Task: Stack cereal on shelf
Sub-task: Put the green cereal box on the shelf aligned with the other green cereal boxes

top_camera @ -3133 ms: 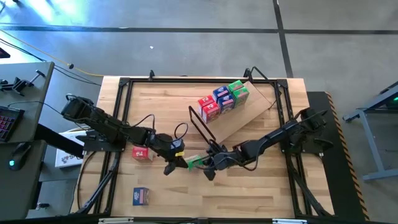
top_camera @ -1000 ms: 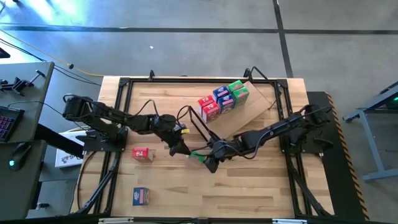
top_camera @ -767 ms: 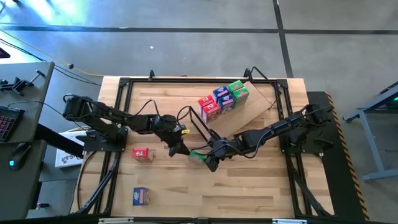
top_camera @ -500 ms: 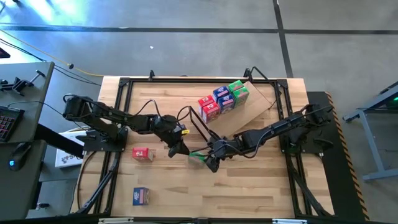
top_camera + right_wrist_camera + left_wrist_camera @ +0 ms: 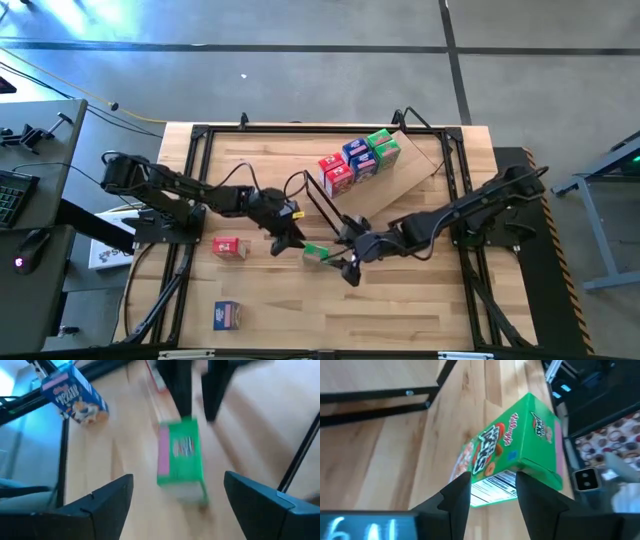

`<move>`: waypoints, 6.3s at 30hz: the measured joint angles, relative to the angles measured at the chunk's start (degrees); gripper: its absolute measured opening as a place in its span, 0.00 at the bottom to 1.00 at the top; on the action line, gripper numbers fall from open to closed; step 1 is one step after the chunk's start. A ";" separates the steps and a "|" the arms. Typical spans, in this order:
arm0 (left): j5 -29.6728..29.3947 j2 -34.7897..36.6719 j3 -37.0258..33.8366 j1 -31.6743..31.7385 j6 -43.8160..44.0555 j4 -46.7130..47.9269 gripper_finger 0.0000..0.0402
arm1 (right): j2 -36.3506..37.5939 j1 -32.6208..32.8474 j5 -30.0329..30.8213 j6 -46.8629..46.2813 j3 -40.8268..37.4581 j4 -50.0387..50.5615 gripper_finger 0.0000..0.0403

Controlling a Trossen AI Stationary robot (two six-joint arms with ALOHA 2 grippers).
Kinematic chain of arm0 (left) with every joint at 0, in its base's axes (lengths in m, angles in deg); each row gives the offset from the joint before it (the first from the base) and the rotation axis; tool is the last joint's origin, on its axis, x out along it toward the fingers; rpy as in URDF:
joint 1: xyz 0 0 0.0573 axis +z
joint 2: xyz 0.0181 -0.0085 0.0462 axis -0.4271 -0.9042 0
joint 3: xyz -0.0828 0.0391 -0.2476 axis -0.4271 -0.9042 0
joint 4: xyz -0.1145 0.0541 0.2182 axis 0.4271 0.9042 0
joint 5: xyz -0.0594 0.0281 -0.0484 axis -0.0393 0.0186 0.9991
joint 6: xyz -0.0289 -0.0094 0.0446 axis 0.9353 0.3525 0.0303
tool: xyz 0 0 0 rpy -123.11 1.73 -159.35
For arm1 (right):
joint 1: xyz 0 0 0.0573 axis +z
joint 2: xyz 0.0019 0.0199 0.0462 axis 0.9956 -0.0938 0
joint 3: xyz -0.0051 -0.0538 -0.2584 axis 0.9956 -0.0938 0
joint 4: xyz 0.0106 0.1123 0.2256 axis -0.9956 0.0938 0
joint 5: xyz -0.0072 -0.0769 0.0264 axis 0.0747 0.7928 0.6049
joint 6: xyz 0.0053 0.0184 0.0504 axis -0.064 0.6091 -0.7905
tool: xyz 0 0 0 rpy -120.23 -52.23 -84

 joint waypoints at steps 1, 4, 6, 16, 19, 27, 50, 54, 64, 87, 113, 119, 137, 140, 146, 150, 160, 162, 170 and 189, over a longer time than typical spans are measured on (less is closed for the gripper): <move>-0.87 0.00 -0.03 -0.38 -0.55 -0.01 0.37 | -0.55 0.51 1.78 2.38 1.34 0.17 0.77; -3.47 0.00 -1.60 -2.00 -2.54 -1.53 0.37 | -2.78 2.25 7.69 10.78 5.66 2.20 0.77; -5.46 0.22 -3.18 -2.90 -3.03 -1.97 0.37 | -4.36 2.68 7.80 12.43 9.00 3.51 0.77; -15.28 7.09 -16.27 -4.00 -8.94 -23.15 0.33 | -14.11 -0.43 -0.45 7.65 22.78 18.81 0.78; -18.80 8.83 -18.83 -3.59 -9.97 -28.99 0.32 | -17.00 -1.71 -0.91 7.43 27.67 25.30 0.80; -20.67 10.29 -20.61 -3.32 -12.37 -31.19 0.32 | -24.24 -4.54 -3.10 6.55 38.13 35.43 0.83; -21.82 10.29 -20.59 -3.32 -13.00 -31.30 0.31 | -28.16 -6.05 -8.09 6.29 41.67 40.52 0.68; -21.82 10.29 -20.59 -3.32 -13.00 -31.29 0.31 | -28.16 -6.03 -7.93 6.38 41.69 40.38 0.58; -21.79 10.29 -20.59 -3.32 -12.94 -31.01 0.31 | -27.96 -5.87 -9.53 7.84 41.76 38.29 0.48; -21.38 10.29 -20.59 -3.32 -13.33 -30.22 0.31 | -20.84 -3.41 -12.09 13.33 41.80 30.52 0.48; -17.66 10.27 -15.45 -28.89 -12.38 -15.72 0.18 | -28.95 10.26 -5.84 3.04 41.78 31.58 0.40; -28.99 8.45 -3.66 -39.84 -13.50 2.35 0.03 | -32.88 14.49 -1.44 1.15 41.78 26.67 0.08; -26.82 -17.25 17.01 -44.59 -10.91 14.30 0.00 | -36.73 17.57 4.08 -4.99 33.62 15.69 0.01; -26.92 -17.94 17.57 -44.19 -10.14 14.47 0.00 | -36.75 17.05 3.91 -4.17 32.33 11.74 0.01; -27.37 -17.97 17.43 -43.50 -8.89 13.94 0.00 | -36.68 15.34 3.48 -2.51 30.16 7.67 0.01; -27.70 -17.97 17.40 -43.06 -8.81 12.95 0.00 | -36.68 14.25 2.65 -0.03 29.98 6.63 0.01; -26.49 -21.09 17.46 -43.08 -7.35 8.18 0.00 | -36.68 14.62 -1.29 0.96 29.98 4.96 0.01; -26.41 -21.88 17.32 -43.08 -7.34 7.87 0.00 | -36.68 14.71 -1.23 0.96 29.98 3.36 0.01; -26.34 -22.10 17.35 -43.06 -7.80 5.24 0.00 | -36.68 14.63 -1.34 1.49 29.98 1.98 0.01; -25.77 -18.55 17.33 -43.12 -8.30 5.30 0.00 | -38.01 15.57 -1.53 1.46 31.00 -4.14 0.01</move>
